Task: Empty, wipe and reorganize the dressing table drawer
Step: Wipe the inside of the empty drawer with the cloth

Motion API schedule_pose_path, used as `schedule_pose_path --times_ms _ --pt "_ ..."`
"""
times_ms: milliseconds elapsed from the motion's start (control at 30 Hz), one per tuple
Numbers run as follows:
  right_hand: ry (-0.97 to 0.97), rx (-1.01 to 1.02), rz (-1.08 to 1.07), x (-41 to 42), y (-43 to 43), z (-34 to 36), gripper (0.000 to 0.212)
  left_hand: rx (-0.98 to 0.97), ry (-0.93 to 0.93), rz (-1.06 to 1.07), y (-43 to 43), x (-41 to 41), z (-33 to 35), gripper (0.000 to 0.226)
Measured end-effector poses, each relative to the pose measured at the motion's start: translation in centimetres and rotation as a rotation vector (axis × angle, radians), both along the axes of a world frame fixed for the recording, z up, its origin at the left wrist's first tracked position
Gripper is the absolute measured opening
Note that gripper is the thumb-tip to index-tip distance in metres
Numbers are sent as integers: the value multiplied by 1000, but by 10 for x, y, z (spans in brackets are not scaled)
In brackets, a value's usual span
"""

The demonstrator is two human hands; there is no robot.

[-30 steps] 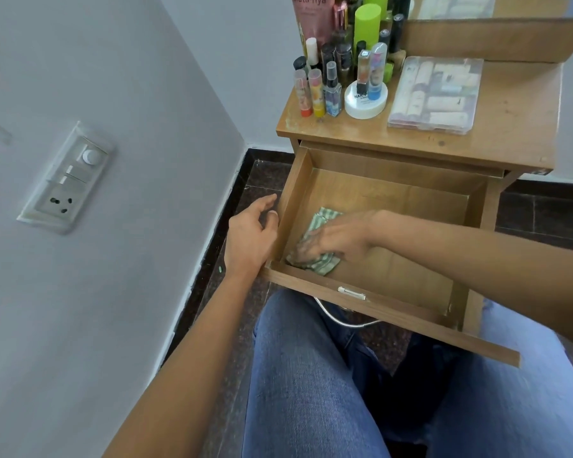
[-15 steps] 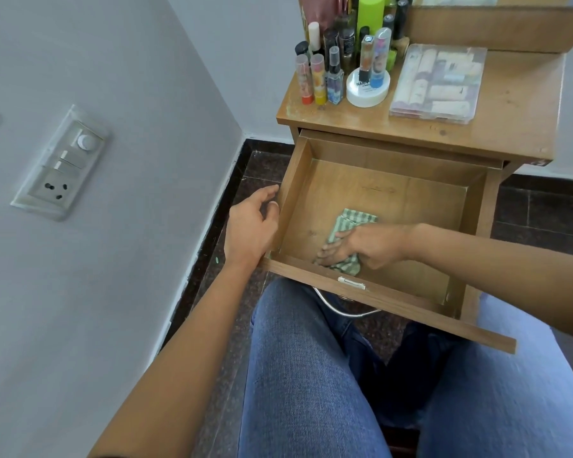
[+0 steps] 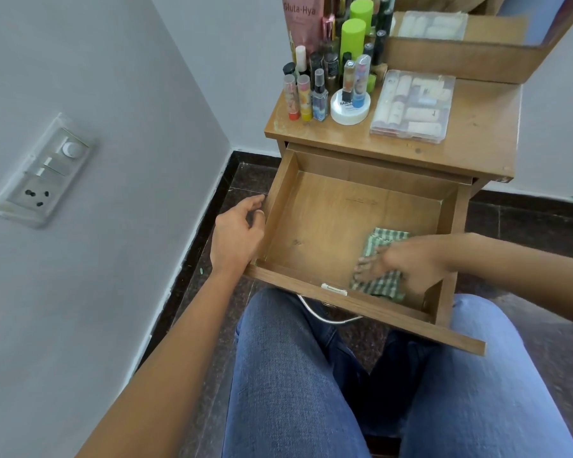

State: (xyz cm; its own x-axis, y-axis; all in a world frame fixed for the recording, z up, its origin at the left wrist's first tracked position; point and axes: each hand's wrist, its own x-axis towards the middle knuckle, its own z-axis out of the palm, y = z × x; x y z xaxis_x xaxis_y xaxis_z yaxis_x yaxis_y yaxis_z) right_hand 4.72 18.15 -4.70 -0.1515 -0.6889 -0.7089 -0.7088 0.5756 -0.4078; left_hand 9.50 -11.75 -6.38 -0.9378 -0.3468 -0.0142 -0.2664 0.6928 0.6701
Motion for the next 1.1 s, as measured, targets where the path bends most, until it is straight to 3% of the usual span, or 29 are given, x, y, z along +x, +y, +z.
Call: schedule_pose_path --times_ms 67,133,200,267,333,500,700,767,867,1033,1100 --pt "190 -137 -252 3 -2 3 53 5 10 -1 0 0 0 36" --pt "440 -207 -508 11 -4 -1 42 14 25 -3 -1 0 -1 36" --pt "528 -78 -707 22 -9 -9 55 23 34 -4 -2 -1 -1 36" --pt "451 119 -825 31 -17 -13 82 24 42 1 -2 -1 -1 36" --pt "422 206 -884 35 -24 -14 90 28 54 11 -1 -1 -1 35" --pt "542 247 -857 22 -38 -16 83 27 57 22 -1 1 0 34" --pt "614 -11 -868 -12 -55 -19 62 60 57 35 1 2 2 33" --pt "559 -188 -857 -23 -59 -21 50 62 59 41 1 2 2 33" --pt "284 -461 -761 -36 -65 -15 30 61 69 44 -1 2 1 32" --pt "-211 -482 -554 -42 -85 14 21 59 81 53 -2 1 0 32" --pt "-303 -473 -503 -39 -99 17 23 55 82 58 -2 1 1 32"
